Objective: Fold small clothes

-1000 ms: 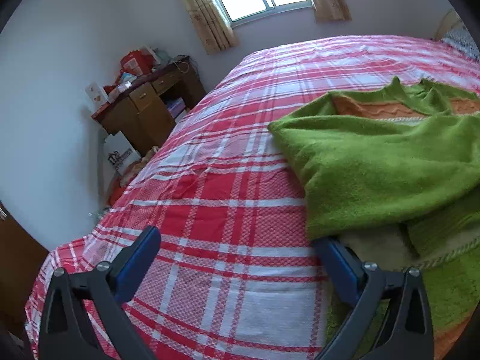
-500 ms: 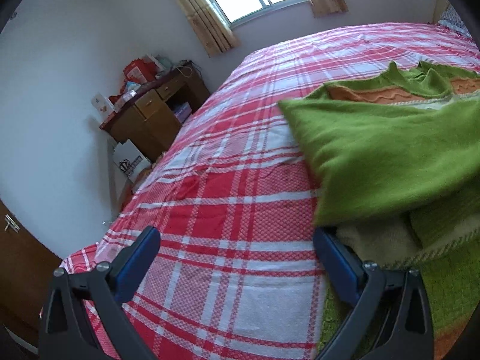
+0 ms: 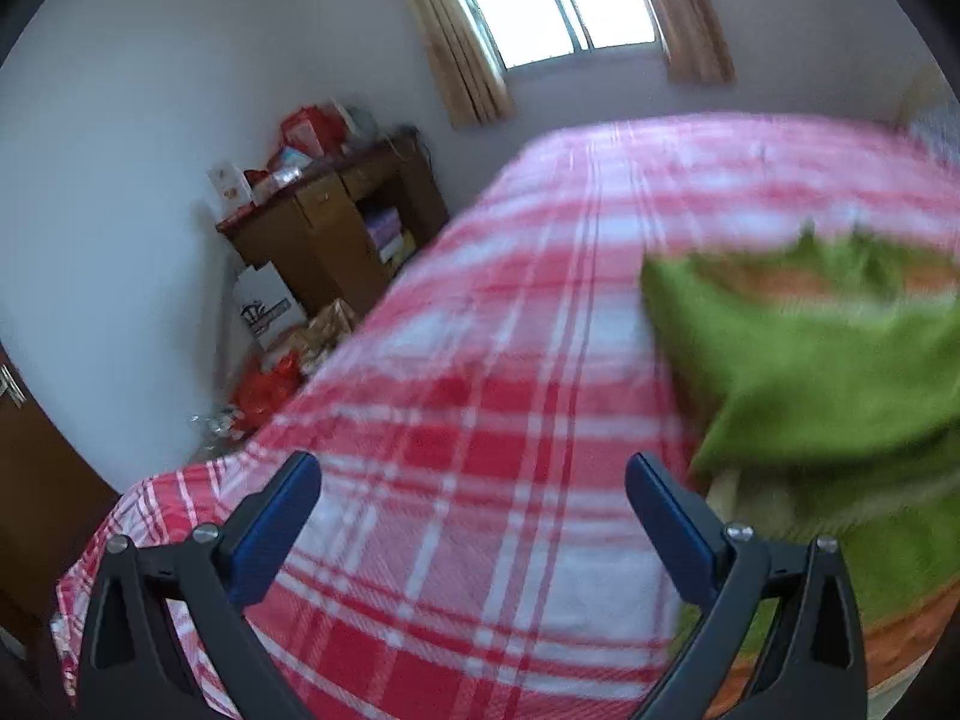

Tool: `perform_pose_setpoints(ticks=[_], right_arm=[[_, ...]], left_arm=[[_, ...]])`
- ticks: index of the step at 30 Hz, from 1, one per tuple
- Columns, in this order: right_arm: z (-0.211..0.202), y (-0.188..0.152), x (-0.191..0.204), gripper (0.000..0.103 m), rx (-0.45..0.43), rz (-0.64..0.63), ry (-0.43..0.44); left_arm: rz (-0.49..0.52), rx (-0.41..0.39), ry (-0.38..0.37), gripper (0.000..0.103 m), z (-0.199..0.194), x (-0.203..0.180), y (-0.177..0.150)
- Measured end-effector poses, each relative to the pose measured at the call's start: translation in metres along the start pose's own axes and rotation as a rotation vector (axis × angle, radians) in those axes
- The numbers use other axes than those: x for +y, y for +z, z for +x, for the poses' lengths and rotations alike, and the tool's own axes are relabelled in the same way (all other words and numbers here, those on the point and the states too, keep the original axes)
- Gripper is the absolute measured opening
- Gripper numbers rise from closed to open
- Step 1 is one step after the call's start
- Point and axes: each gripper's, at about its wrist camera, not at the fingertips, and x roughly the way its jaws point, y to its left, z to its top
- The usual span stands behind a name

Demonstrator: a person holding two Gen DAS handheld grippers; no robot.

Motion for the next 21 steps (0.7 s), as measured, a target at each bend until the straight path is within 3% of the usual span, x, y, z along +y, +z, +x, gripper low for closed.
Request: perform_pose_setpoints(ticks=[2,5,8,10,13,17,19,21], right_arm=[[-0.005,0.01,0.001,0.043,-0.029,0.029,0.043],[0.002,0.017,0.011,0.045,-0.026,0.045,0.103],[0.017,0.019,0.024,0.051,-0.019,0.057,0.18],[0.034,0.018,0.034,0.052,0.02,0.054,0.216],[0.057,0.007,0.047,0.052,0.106,0.013,0.16],[0.047,-0.017,0.063,0.054,0.102,-0.13,0.089],[0.039,-0.021,0.064,0.055,0.105,-0.16,0.077],[0.031,-0.018,0.056,0.055,0.093,-0.134,0.078]], left_arm=[[-0.012,0.003,-0.064,0.103,-0.002,-0.006,0.019],[0.049,-0.006,-0.081,0.103,0.007,-0.037,0.037],[0.103,0.031,-0.057,0.103,0.031,-0.068,0.039],[0.149,0.065,0.024,0.103,0.052,-0.079,0.031],[0.178,0.118,0.12,0.103,0.074,-0.072,0.013],[0.013,0.211,0.011,0.103,0.09,-0.029,0.005],[-0.012,0.232,-0.022,0.103,0.095,-0.024,0.003],[0.002,0.216,-0.004,0.103,0.092,-0.028,0.001]])
